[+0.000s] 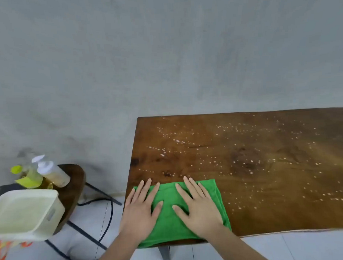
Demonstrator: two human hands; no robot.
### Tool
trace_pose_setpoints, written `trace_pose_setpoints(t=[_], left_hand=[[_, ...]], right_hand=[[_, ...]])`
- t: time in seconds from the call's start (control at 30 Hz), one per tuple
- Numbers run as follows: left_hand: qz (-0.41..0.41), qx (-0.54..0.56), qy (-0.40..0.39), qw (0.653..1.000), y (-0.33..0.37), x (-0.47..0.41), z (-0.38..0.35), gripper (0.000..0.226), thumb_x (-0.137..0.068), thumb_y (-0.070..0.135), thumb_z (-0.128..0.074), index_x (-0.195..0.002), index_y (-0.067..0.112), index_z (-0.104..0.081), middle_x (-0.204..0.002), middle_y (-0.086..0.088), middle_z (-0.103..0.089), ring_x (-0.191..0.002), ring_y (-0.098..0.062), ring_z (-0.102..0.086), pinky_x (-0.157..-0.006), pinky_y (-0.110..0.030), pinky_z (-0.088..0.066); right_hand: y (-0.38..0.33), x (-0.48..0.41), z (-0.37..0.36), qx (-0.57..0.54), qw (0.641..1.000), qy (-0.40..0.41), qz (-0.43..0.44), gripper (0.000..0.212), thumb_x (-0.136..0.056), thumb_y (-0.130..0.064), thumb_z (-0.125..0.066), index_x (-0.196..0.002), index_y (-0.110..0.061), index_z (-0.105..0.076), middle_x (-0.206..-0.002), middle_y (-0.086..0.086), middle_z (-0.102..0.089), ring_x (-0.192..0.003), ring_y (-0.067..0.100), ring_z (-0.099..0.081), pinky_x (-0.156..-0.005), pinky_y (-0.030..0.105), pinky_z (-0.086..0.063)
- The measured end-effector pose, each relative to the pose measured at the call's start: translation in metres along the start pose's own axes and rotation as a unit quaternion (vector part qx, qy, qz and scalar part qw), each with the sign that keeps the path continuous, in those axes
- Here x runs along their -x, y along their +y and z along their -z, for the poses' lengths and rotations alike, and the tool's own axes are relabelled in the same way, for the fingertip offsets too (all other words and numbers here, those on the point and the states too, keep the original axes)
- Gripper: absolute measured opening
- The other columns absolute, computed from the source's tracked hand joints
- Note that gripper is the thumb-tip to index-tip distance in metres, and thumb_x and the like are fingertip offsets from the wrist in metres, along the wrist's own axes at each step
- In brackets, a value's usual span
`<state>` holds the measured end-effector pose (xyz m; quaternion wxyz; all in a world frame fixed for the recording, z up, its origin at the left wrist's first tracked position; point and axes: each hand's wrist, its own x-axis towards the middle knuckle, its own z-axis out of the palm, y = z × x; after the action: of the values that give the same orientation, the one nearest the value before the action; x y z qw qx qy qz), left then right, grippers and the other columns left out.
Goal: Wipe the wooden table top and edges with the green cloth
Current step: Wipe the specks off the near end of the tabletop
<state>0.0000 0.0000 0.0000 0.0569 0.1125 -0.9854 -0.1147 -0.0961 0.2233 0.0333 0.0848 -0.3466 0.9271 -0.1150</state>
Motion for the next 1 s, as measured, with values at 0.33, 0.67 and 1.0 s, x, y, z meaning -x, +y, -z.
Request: trace_pose_setpoints(t=[0.33,0.67,1.0], left_hand=[[-0.008,0.012,0.005,1.000,-0.002,-0.001,0.002,0.071,-0.110,0.071,-0.019,-0.175,0.041,-0.023,-0.184,0.008,-0.013,-0.171,-0.014,-0.003,-0.138,-0.046,-0.008],[0.026,0.062,-0.006,0.998,-0.002,0.002,0.012,0.074,-0.106,0.069,-0.031,-0.172,0.035,-0.038,-0.182,0.003,-0.027,-0.170,-0.016,-0.015,-0.138,-0.041,-0.008],[0.048,0.047,-0.002,0.998,-0.001,0.000,0.009,0.073,-0.109,0.070,-0.032,-0.173,0.036,-0.032,-0.182,0.006,-0.025,-0.170,-0.019,-0.017,-0.136,-0.048,-0.019]], right_hand=[[0.006,-0.005,-0.015,0.049,0.998,0.043,0.006,0.077,-0.111,-0.075,-0.019,-0.176,-0.034,-0.020,-0.185,0.002,-0.002,-0.172,0.023,-0.001,-0.138,0.049,-0.010],[-0.027,0.002,-0.031,0.020,0.997,0.045,0.057,0.068,-0.114,-0.070,-0.027,-0.173,-0.037,-0.034,-0.183,-0.003,-0.021,-0.170,0.020,-0.011,-0.138,0.042,-0.004],[0.074,0.001,0.008,0.057,0.998,0.008,0.012,0.072,-0.108,-0.081,-0.007,-0.174,-0.051,-0.001,-0.184,-0.013,0.007,-0.169,0.010,0.014,-0.138,0.042,0.002]])
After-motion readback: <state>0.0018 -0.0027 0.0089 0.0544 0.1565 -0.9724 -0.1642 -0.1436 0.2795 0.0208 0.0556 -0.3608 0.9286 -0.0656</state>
